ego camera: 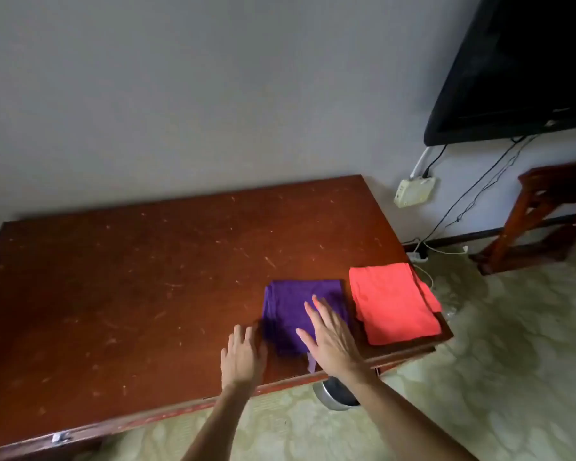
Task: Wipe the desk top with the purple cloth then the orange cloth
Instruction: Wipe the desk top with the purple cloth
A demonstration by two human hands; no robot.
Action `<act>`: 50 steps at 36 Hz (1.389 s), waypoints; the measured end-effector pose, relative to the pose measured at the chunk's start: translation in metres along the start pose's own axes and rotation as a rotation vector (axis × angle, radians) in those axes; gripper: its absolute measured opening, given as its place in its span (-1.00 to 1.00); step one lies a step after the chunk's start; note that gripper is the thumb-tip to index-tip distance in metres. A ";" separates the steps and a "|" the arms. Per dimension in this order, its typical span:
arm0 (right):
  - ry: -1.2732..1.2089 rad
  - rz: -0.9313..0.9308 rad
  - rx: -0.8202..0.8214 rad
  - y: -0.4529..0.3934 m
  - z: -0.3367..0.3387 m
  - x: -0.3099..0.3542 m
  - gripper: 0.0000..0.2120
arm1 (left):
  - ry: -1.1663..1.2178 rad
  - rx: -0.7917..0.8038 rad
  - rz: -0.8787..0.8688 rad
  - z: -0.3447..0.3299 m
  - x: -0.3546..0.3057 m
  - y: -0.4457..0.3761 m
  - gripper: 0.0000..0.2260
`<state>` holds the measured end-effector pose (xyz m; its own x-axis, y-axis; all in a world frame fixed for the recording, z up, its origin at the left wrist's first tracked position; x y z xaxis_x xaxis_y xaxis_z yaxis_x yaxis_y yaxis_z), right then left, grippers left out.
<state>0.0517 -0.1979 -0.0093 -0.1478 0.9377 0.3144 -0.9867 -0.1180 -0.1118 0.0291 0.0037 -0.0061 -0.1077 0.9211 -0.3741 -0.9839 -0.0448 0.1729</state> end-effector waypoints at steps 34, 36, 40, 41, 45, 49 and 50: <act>0.135 0.353 0.157 -0.294 -0.059 -0.101 -0.34 | -0.010 -0.421 -0.027 -0.086 -0.098 -0.154 -0.50; 0.123 0.357 0.162 -0.321 -0.059 -0.110 -0.35 | -0.062 -0.546 -0.031 -0.095 -0.100 -0.159 -0.54; 0.119 0.358 0.161 -0.374 -0.057 -0.122 -0.33 | -0.089 -0.617 -0.034 -0.100 -0.100 -0.167 -0.54; 0.118 0.355 0.159 -0.386 -0.056 -0.123 -0.31 | -0.108 -0.601 -0.022 -0.100 -0.100 -0.167 -0.50; 0.101 0.281 0.125 -0.425 -0.059 -0.129 -0.22 | -0.144 -0.558 -0.003 -0.098 -0.103 -0.164 -0.50; 0.119 0.256 0.118 -0.434 -0.060 -0.130 -0.29 | -0.181 -0.494 -0.029 -0.093 -0.102 -0.160 -0.47; 0.130 0.266 0.138 -0.431 -0.061 -0.131 -0.31 | -0.182 -0.472 -0.048 -0.093 -0.103 -0.157 -0.48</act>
<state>0.4999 -0.2498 -0.0593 -0.4004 0.9010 0.1669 -0.9159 -0.3993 -0.0419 0.1820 -0.1194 -0.0793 -0.0759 0.9770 -0.1993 -0.9489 -0.1321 -0.2865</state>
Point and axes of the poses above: each hand's wrist, its own y-axis away from the middle knuckle, its own z-axis out of the back of the hand, x = y × z, the point moved 3 cm from there along -y, towards the middle knuckle, and after that the axes turned 5 degrees about -z, right-handed, at the moved point
